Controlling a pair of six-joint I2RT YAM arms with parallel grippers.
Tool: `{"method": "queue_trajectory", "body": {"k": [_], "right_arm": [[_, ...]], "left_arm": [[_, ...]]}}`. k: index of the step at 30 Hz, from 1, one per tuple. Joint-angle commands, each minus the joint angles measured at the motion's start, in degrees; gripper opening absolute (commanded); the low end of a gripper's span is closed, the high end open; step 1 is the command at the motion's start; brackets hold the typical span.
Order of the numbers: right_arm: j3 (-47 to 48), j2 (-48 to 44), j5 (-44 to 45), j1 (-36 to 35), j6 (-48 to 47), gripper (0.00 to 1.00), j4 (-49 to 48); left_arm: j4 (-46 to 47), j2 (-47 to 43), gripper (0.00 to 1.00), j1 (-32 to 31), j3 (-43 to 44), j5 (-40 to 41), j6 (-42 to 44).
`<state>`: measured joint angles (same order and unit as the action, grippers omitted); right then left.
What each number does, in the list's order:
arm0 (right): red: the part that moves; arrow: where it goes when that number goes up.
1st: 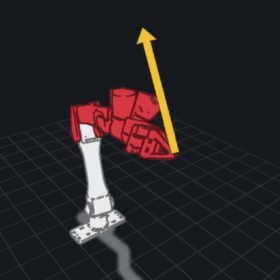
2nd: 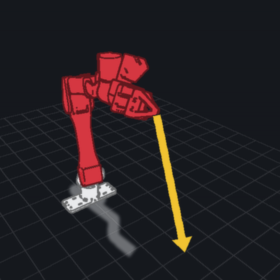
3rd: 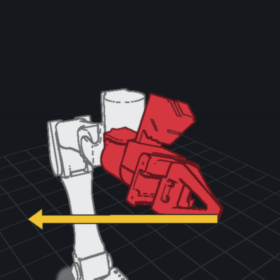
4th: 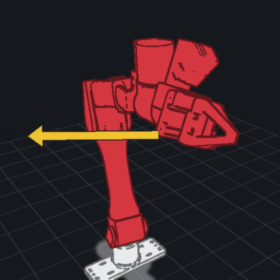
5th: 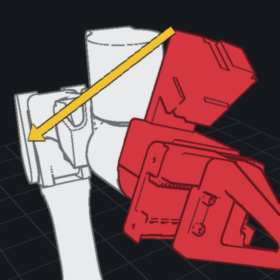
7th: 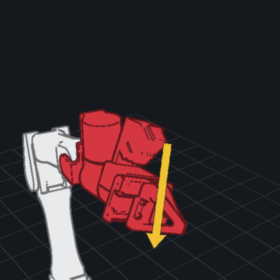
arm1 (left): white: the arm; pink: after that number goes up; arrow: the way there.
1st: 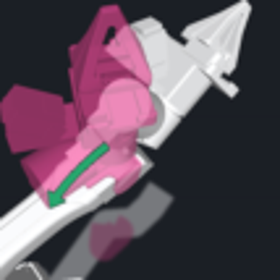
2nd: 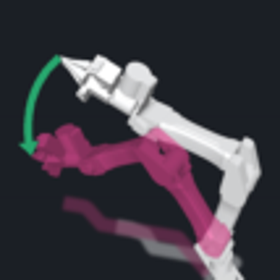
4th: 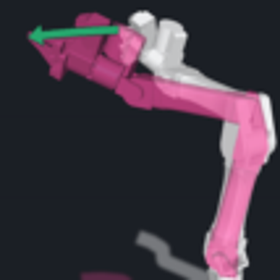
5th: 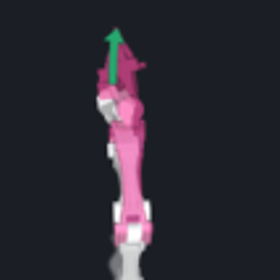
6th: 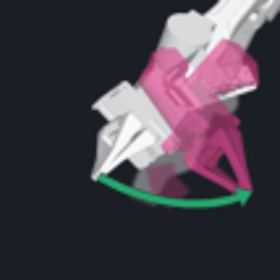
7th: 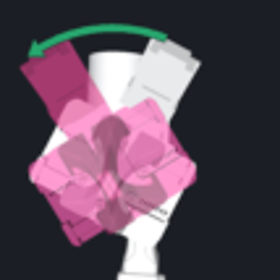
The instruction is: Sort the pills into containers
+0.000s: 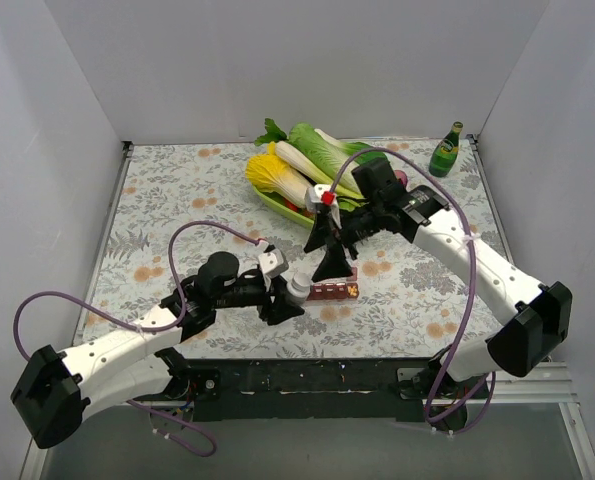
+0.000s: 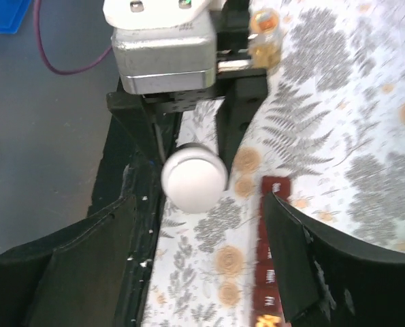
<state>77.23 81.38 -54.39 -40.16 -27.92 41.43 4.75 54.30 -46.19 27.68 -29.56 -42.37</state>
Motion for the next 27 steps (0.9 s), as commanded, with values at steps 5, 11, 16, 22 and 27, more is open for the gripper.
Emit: {"method": "queue_trajectory", "body": {"k": [5, 11, 16, 22, 27], "right_arm": [[3.46, -2.37, -13.20, 1.50, -53.16, 0.93, 25.54], [3.80, 1.05, -11.44, -3.25, -56.45, 0.91, 27.64], [3.45, 2.55, -10.04, -6.07, -51.73, 0.87, 24.67], [3.37, 3.25, -7.40, -7.21, -45.75, 0.70, 19.85], [1.00, 2.12, -3.80, -7.47, -36.63, 0.47, 14.39]], "left_arm": [[0.34, -3.42, 0.00, 0.23, 0.00, -13.14, 0.36], [1.13, -1.49, 0.00, 0.23, 1.32, -16.67, -0.78], [1.49, -0.34, 0.00, 0.23, 2.20, -17.55, -0.61], [1.66, -0.42, 0.00, 0.23, 2.64, -17.37, -0.52], [2.19, -1.13, 0.00, 0.23, 2.29, -15.36, -0.78]]}}
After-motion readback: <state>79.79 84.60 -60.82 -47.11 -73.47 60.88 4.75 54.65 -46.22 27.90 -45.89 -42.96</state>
